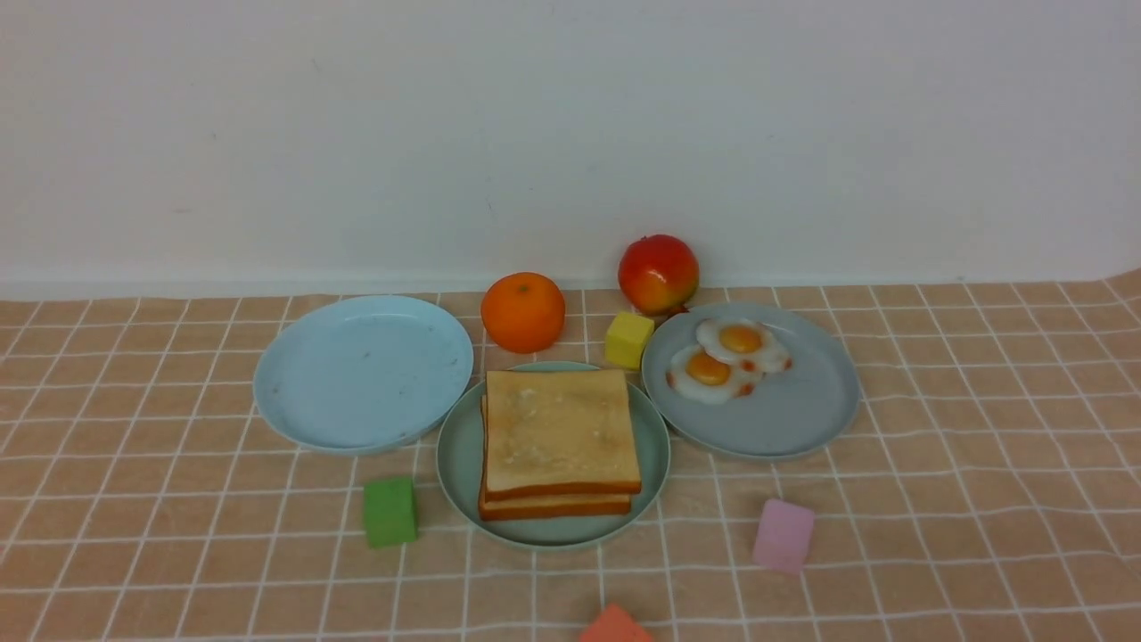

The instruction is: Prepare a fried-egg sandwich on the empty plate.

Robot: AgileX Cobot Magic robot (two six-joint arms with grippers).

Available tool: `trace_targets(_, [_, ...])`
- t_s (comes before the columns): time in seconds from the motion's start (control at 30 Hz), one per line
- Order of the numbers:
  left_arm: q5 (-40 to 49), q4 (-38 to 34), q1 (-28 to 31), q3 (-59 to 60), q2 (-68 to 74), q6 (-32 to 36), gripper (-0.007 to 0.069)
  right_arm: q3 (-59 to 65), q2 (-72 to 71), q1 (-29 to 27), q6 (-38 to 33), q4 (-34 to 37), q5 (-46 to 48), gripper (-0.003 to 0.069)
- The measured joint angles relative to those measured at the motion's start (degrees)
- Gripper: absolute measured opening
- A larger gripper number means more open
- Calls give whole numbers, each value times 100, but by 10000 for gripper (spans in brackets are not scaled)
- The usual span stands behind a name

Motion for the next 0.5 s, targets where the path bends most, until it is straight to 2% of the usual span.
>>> trace_targets(0.13, [-674,379,13,654,-489,-191,-13,0,0,0,0,0,5,149])
trace_targets(0.17, [-953,572,13,834,-565,-414,-13,0,0,0,0,0,5,151])
trace_targets(0.23, [-1736,1571,13,1466,-633,-1271,-11,0,0,0,0,0,45,155])
trace_targets(0.37, [-2626,3141,13,2512,-633,-2722,-10,0,0,0,0,-5,67,160])
trace_targets(0.5, [-2940,3461,13,3231,-633,-3179,-8,7,0,0,0,0,111,165])
